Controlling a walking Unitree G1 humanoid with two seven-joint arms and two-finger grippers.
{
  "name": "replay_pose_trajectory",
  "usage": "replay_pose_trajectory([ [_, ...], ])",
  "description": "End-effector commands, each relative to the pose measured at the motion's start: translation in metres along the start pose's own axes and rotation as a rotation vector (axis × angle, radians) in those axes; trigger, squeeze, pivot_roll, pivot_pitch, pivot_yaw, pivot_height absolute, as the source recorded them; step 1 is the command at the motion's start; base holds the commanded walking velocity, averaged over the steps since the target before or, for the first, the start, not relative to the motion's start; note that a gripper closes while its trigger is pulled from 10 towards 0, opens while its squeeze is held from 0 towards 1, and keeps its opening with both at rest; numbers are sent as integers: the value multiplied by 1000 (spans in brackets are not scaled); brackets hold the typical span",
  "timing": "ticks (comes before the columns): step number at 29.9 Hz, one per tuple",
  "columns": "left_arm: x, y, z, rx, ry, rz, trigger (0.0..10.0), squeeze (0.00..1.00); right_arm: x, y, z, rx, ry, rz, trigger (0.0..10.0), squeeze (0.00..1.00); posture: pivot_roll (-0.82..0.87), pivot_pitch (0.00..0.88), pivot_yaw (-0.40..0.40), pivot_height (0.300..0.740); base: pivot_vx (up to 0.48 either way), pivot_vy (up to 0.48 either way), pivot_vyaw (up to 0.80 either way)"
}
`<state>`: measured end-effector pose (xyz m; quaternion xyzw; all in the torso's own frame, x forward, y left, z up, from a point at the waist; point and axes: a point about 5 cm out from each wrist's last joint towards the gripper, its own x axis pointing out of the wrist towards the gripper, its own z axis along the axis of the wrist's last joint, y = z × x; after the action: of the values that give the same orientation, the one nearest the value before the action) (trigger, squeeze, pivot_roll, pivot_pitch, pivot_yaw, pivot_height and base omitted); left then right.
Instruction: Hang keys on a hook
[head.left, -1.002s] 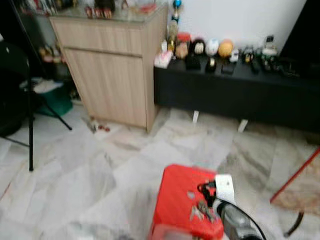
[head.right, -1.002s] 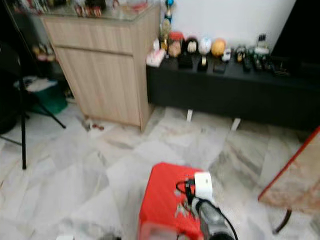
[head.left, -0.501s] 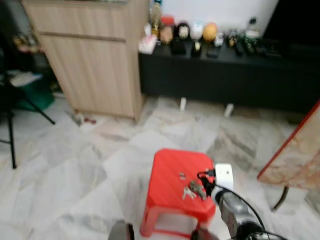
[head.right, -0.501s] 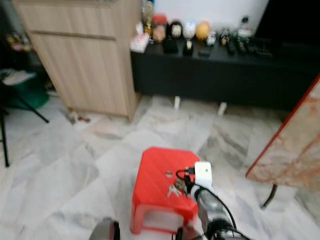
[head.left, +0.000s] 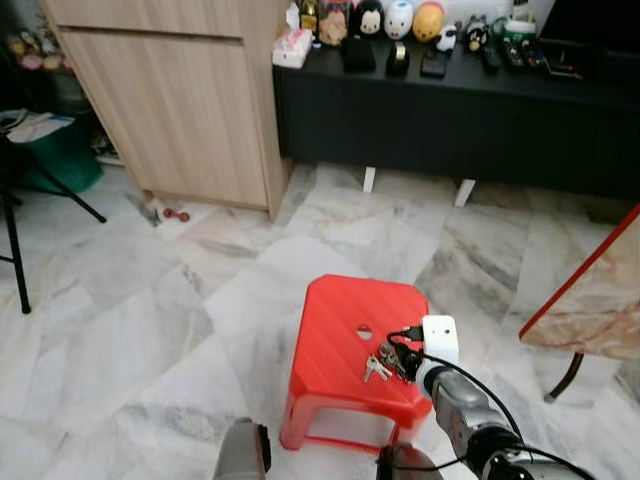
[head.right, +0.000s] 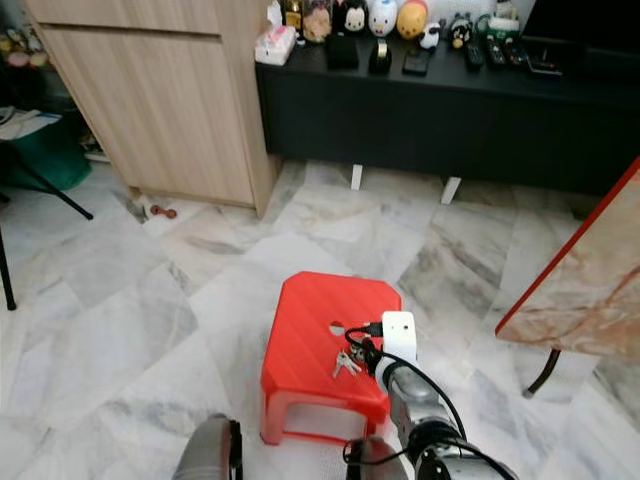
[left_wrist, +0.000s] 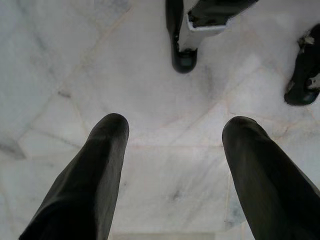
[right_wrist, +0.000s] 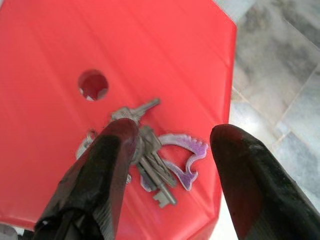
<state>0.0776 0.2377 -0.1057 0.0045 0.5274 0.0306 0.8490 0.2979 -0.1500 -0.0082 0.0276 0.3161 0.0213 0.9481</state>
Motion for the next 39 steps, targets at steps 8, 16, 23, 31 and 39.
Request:
replay_pose_trajectory([
  [8, -4, -21, -23, 8, 19, -35, 10000, 0, 1, 10, 2, -53, 33, 80, 10000, 0, 134, 286, -62, 650, 0, 0, 0],
  [16, -11, -25, -31, 13, -43, -57, 10000, 0, 3, 22, 10, -77, 1, 139, 10000, 0, 141, 334, -70, 650, 0, 0, 0],
  [23, -20, -30, -34, 26, -114, -71, 10000, 0, 3, 26, 14, -65, -18, 139, 10000, 0, 156, 378, -78, 650, 0, 0, 0],
  [31, -31, -35, -41, 19, -145, -68, 10000, 0, 5, 31, 29, -36, -72, 128, 10000, 0, 177, 408, -81, 650, 0, 0, 0],
  [39, -37, -41, -49, 13, -124, -67, 10000, 0, 6, 28, 49, -9, -120, 109, 10000, 0, 175, 415, -88, 650, 0, 0, 0],
])
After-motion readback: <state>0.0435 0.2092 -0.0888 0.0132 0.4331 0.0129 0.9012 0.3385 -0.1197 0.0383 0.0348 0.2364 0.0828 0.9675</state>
